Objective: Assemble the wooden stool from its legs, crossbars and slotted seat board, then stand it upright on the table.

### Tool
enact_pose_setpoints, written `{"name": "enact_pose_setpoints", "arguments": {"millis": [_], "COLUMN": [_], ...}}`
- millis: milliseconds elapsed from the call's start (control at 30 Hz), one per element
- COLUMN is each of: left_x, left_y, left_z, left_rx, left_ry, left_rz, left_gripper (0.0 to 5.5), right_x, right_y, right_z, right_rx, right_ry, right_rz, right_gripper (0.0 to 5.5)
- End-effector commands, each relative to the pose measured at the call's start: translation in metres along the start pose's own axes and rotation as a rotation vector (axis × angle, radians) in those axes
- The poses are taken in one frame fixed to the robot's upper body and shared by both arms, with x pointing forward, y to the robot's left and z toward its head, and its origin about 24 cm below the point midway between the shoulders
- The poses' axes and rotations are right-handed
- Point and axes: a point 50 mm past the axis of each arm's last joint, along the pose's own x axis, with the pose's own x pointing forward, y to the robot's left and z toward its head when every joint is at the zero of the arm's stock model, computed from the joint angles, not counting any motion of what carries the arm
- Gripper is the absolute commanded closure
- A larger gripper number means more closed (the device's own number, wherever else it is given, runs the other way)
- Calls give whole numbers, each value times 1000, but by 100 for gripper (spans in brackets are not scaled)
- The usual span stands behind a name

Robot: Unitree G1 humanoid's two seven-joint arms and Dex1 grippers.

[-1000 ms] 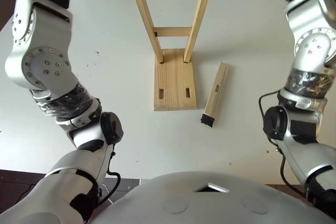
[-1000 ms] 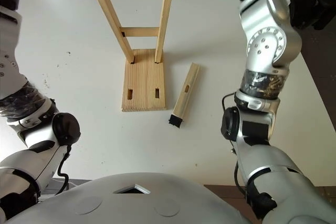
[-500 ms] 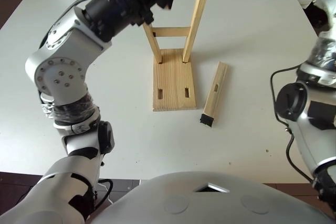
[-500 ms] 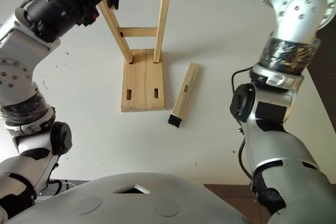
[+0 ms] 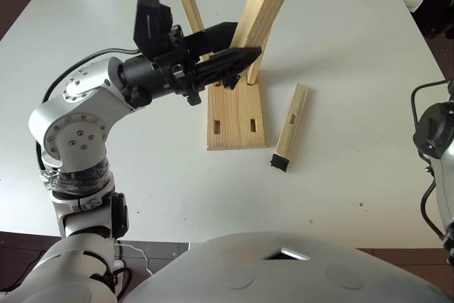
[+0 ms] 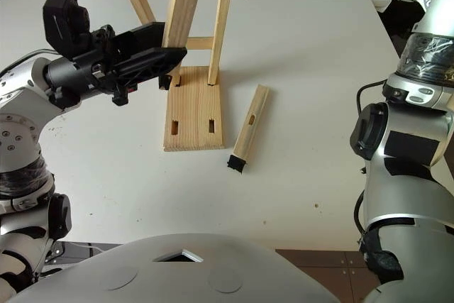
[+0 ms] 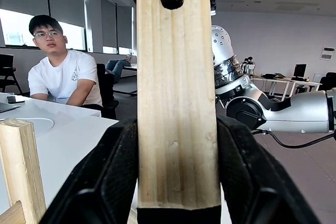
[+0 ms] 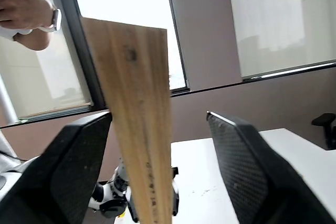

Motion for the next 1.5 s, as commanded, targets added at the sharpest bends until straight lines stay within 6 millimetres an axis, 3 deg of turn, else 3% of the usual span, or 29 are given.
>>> {"name": "enact_pose_setpoints", "arguments": {"millis": [33, 200, 367, 533, 933, 1500], "left_x": [0, -3, -5, -6, -10, -18], "left_y": [-3, -5, -5, -3, -4, 11], "left_z": [-2, -5, -8, -10, -9, -15], "left_rx": [24, 35, 47, 43, 45, 64], "left_ry": [24, 46, 75, 88, 82, 88], "left_rz": [-17, -21, -27, -21, -32, 51], "left_gripper": [346, 346, 346, 346, 346, 346], "right_x": [12, 23, 32, 35, 28, 22], "right_y": [12, 14, 15, 15, 16, 17], "right_z": [9, 7, 2, 4, 0, -6], "right_rx": [-8, -58, -62, -85, -27, -75], "right_ry": [62, 110, 156, 158, 187, 183], "right_rz": [87, 107, 107, 113, 109, 97], "right_gripper": [215, 215, 156, 156, 333, 339]}}
